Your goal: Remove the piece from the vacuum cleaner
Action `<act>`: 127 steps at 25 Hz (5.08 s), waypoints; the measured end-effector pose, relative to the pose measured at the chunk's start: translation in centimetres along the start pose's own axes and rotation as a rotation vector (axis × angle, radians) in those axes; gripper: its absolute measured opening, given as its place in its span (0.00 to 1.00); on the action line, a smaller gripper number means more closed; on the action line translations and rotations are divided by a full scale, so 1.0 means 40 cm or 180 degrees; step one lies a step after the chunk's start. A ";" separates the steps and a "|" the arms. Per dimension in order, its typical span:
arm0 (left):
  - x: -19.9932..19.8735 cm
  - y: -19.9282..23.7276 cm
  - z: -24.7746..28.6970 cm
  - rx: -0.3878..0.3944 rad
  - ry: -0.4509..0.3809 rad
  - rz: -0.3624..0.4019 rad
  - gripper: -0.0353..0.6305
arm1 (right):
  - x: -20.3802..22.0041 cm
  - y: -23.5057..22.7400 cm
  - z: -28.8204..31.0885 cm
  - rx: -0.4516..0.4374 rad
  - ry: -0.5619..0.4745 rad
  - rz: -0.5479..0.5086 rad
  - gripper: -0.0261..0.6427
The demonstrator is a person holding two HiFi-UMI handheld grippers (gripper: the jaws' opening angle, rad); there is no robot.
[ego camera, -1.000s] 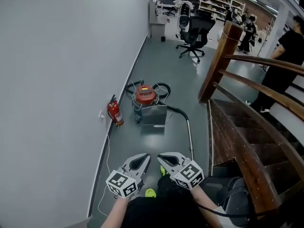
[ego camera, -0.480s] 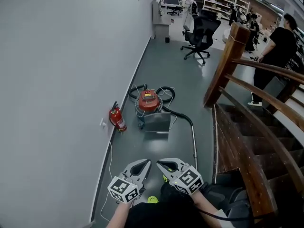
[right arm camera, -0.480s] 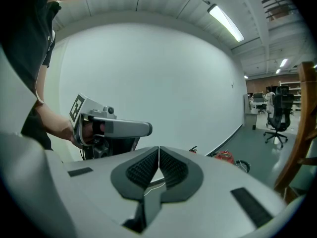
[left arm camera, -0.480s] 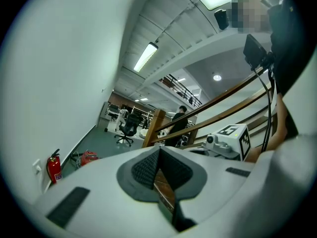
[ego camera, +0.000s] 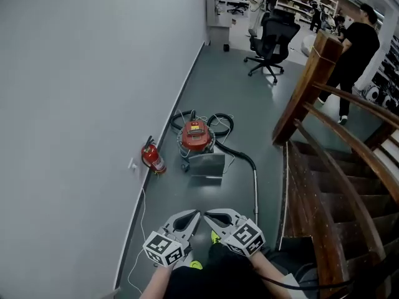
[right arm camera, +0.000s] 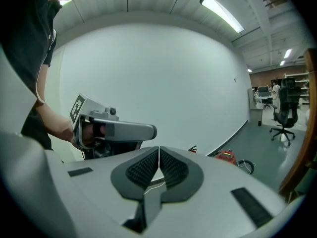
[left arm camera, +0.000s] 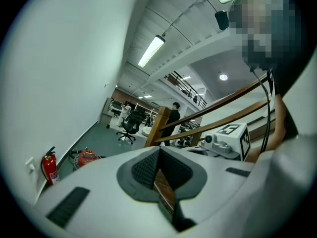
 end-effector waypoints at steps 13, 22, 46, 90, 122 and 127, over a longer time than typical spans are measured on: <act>-0.051 0.084 0.141 -0.0307 -0.0033 -0.0126 0.06 | 0.005 -0.196 0.034 -0.0299 -0.0021 0.0054 0.06; -0.070 0.107 0.230 -0.0388 -0.0055 -0.0140 0.06 | 0.028 -0.296 0.019 -0.0344 -0.0023 0.0080 0.06; -0.152 0.237 0.375 -0.0011 0.0330 0.0092 0.06 | -0.005 -0.435 0.123 -0.0084 0.0019 0.0216 0.06; -0.362 0.550 0.554 0.0512 0.0743 0.0306 0.06 | -0.102 -0.767 0.400 0.0309 0.0348 0.0233 0.06; -0.083 0.726 0.819 0.0018 0.0918 0.0186 0.15 | 0.304 -0.963 0.479 -0.0355 0.0865 0.0175 0.15; -0.022 0.779 0.833 -0.0018 0.0973 0.0221 0.16 | 0.386 -0.952 0.507 -0.0386 0.0941 0.0216 0.17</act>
Point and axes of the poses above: the fingertips, and each gripper's own axes: z forward along the fingers, y to its left, x out of its underside, the point moved 3 cm from there along -z, backward along the fingers, and after that the axes turned 12 degrees about -z, right-handed, at the moved point
